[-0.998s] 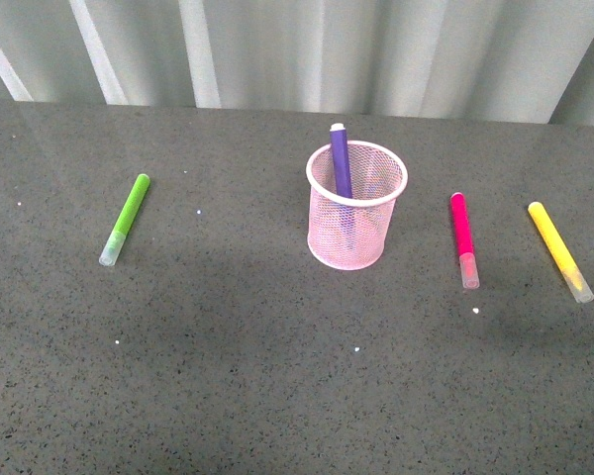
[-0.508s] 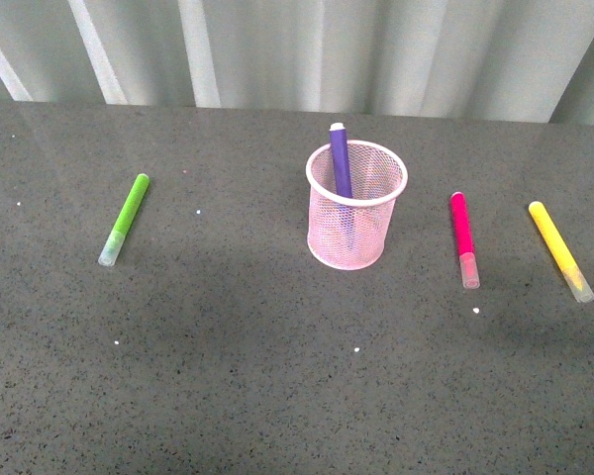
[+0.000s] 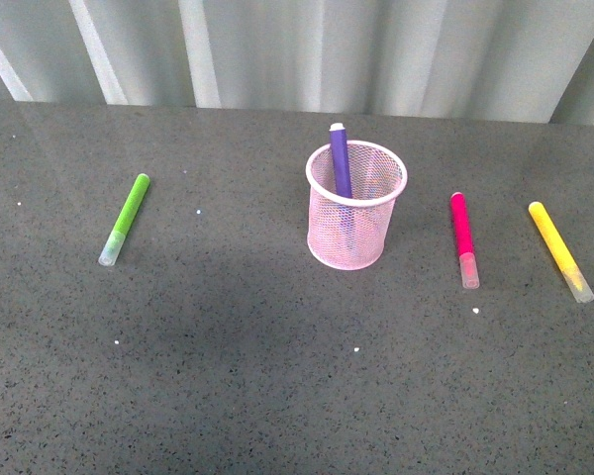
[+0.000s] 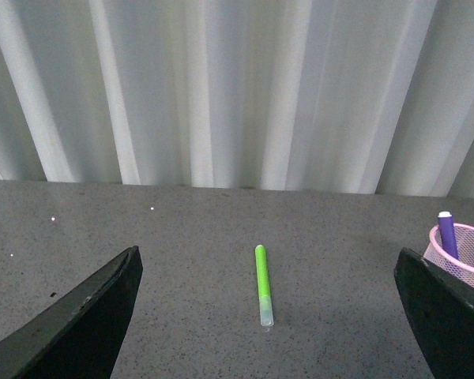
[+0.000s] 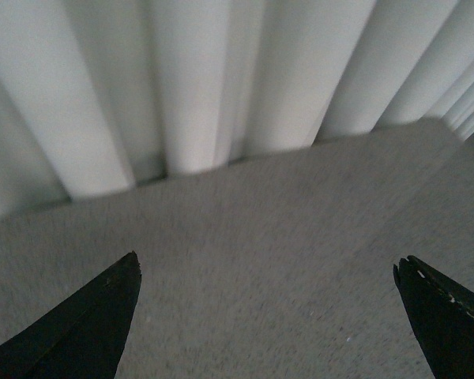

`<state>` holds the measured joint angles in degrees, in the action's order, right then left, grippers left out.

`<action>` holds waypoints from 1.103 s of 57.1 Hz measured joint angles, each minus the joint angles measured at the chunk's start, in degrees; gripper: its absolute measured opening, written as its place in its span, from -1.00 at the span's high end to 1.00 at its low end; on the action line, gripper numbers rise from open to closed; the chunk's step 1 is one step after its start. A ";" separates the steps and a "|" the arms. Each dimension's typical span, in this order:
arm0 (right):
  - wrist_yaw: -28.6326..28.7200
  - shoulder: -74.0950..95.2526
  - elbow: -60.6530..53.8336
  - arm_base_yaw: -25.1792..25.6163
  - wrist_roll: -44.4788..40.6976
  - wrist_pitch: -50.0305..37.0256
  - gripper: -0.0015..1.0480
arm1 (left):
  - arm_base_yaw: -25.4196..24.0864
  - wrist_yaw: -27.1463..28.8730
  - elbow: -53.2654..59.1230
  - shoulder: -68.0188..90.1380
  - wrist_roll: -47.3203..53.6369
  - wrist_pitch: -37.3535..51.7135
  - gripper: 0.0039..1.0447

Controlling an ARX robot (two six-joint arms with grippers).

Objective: Insert purple and pink pens into pink cup

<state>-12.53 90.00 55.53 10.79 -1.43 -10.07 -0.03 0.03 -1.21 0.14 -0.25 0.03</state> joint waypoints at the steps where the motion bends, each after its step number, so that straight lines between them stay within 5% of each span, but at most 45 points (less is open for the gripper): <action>1: -0.02 2.32 0.79 -0.46 -0.59 0.35 -0.86 | 0.00 0.00 0.02 0.00 -0.02 0.00 -0.88; 23: 3.83 17.90 0.39 -10.95 -4.24 -2.64 -0.86 | 0.00 0.00 0.00 -0.02 0.00 0.00 -0.88; 63: 10.51 30.38 1.49 -17.73 0.48 -8.52 -0.86 | 0.00 0.00 0.02 -0.02 0.00 0.00 -0.88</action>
<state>-2.02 120.38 57.01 -6.94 -0.95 -18.59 -0.03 0.03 -1.19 0.12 -0.25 0.03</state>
